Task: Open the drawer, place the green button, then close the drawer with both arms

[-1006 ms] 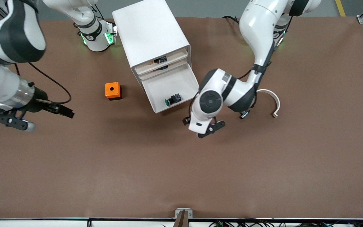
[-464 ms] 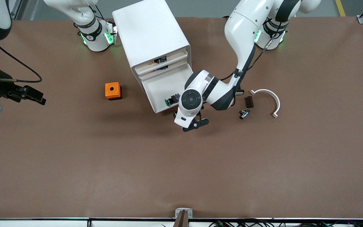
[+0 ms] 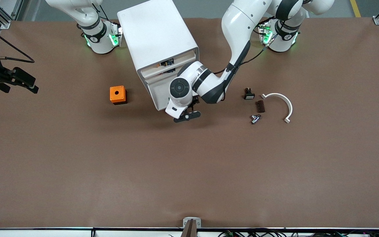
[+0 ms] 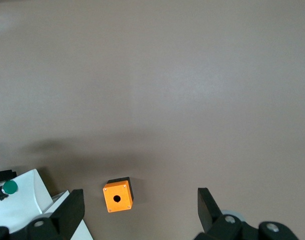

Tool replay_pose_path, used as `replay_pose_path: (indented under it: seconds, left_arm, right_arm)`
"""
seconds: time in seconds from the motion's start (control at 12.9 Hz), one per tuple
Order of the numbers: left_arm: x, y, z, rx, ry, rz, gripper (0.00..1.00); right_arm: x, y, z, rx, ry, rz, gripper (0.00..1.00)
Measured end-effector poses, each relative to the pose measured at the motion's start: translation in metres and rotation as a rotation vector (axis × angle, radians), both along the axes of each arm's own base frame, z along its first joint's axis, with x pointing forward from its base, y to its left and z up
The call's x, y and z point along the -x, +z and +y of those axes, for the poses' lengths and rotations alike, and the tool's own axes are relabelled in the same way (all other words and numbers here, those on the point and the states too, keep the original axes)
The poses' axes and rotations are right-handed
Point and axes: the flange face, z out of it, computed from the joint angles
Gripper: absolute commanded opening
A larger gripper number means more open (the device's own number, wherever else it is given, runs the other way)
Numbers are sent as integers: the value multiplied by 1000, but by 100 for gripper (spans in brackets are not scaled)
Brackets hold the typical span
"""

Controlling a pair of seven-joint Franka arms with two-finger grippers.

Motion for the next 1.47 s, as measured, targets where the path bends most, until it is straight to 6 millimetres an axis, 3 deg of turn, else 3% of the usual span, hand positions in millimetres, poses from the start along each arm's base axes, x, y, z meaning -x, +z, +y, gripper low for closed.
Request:
replay_pose_path:
  seconds: [0.46,0.77,0.93,1.01,1.16,1.31,1.47]
  left_arm:
    - [47,2,-35,50,52,104,100]
    - [60,3,-43,44,117,136,100]
    - [55,5,-42,41,150,132,100]
    - [46,9,-38,44,172,121,100]
    - [-3,27,-9,56,248,74,100]
    - [-72,62,46,69,346,-2,100]
    - [-132,115,115,44,408,-100,100]
  right_arm:
    - [-2,1,-3,44,8,-25,100]
    - [-2,2,-3,105,21,-28,100]
    - [-2,1,-3,86,16,-27,100]
    - [-2,1,-5,83,13,-27,100]
    - [-2,1,-7,81,9,-26,100]
    - [-2,1,-8,80,7,-26,100]
    - [-2,0,-14,80,-4,-26,100]
